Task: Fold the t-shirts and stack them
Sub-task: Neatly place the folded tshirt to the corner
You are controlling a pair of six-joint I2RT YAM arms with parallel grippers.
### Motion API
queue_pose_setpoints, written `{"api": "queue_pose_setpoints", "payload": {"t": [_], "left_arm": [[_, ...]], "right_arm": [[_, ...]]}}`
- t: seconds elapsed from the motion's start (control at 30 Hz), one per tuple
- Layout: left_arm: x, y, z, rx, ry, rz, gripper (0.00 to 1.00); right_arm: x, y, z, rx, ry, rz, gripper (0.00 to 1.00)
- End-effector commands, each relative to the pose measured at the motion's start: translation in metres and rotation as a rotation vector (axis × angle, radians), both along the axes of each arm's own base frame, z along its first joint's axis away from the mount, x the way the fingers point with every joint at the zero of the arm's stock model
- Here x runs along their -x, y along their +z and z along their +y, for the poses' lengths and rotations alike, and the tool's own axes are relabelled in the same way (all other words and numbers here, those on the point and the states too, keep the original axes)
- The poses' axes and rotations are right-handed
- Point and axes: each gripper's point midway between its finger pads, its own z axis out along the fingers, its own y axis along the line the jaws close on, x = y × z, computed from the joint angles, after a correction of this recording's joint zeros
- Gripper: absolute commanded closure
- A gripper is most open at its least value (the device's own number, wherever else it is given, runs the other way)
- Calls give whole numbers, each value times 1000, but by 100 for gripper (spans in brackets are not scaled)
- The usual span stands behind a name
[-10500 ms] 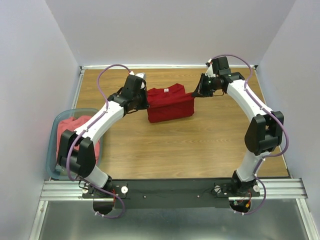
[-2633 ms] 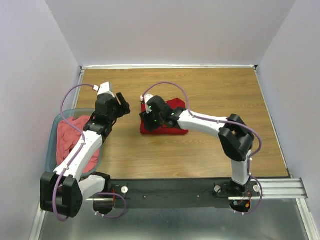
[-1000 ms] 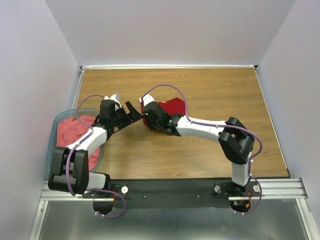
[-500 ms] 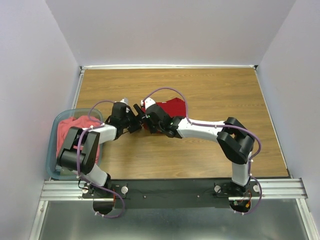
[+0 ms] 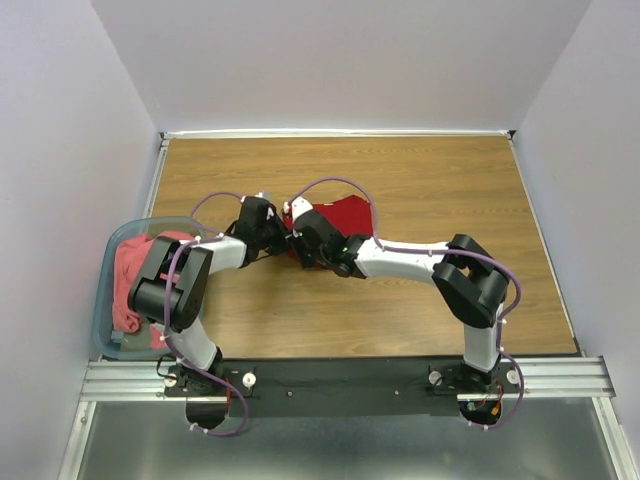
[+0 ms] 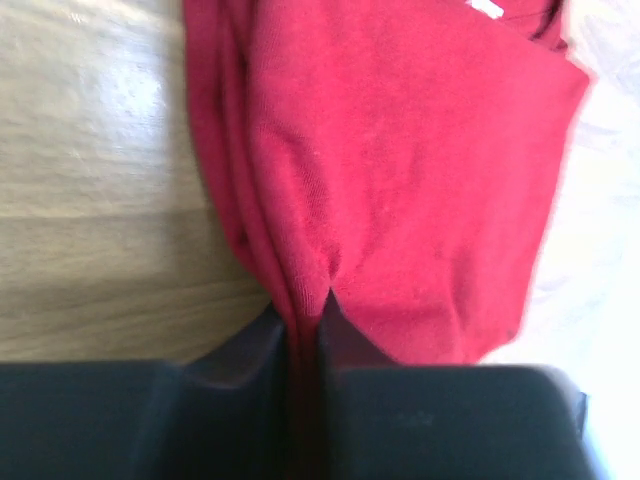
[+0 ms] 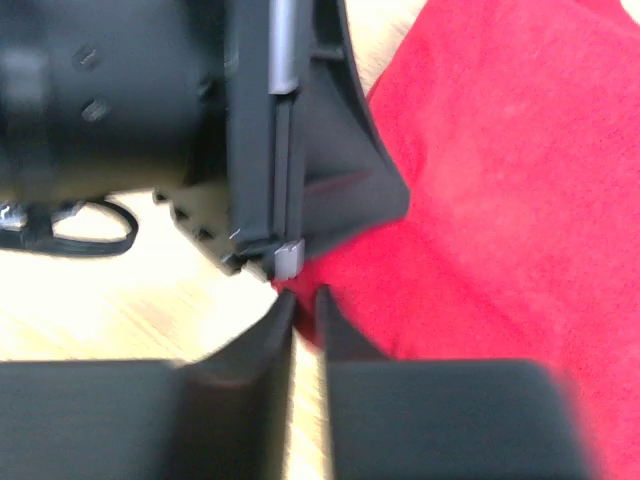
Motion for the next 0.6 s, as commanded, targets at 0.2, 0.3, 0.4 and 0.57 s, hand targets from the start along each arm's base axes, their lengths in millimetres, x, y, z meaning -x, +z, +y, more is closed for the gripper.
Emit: {"api": "queue_pose_setpoints", "payload": {"t": [0.2,0.3,0.4,0.57], "left_arm": [[-76,-1,101,-621,122,-15,100],[-98,8,139,-818,143,28,100],[-116,28,178,-992,195,50,100],[-145,70,237,-1177,312,55,100]], "right_arm": [[9,23,-17,-36,0,-39,28],[17,25,-31,-23,-4,-43,20],[27,28,-55,2,-27,-38,14],[46,43,-80,-14,-38,-26,9]]}}
